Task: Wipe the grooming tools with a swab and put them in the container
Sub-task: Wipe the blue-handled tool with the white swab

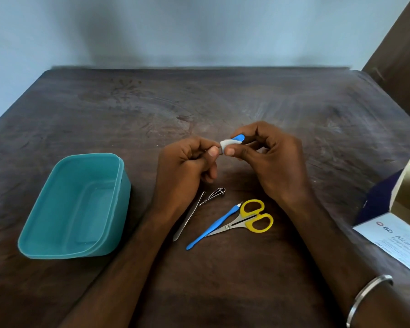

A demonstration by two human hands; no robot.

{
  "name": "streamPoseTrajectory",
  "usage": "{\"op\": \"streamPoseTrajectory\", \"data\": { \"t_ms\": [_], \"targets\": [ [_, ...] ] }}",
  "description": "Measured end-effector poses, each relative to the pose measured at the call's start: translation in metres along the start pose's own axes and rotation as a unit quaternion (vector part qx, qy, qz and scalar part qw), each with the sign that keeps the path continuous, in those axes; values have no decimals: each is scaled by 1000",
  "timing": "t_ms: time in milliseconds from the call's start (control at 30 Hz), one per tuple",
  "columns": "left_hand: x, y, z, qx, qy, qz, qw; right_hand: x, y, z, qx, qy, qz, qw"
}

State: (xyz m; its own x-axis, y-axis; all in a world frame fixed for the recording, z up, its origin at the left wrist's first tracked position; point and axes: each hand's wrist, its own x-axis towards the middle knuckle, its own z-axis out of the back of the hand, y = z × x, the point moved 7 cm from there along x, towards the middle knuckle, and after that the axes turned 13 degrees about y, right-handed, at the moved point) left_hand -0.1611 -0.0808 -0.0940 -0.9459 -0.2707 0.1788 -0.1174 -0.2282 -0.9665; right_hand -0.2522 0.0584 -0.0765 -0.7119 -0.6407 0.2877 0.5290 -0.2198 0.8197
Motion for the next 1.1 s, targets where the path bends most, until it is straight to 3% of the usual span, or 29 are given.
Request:
{"op": "streamPoseTrajectory", "data": {
  "t_ms": [133,367,533,867,1100],
  "targets": [
    [2,9,-1,-97,30,46,994,-1,5,0,-38,-6,9,999],
    [6,20,2,-162,48,91,981,0,8,-3,-51,2,54,997],
    [6,22,3,-160,38,89,982,0,9,0,-14,10,79,997],
    [6,21,4,-143,33,82,986,-1,7,-7,-57,22,37,997],
    [9,13,0,-109,29,48,992,-2,7,6,55,29,89,994]
  ]
}}
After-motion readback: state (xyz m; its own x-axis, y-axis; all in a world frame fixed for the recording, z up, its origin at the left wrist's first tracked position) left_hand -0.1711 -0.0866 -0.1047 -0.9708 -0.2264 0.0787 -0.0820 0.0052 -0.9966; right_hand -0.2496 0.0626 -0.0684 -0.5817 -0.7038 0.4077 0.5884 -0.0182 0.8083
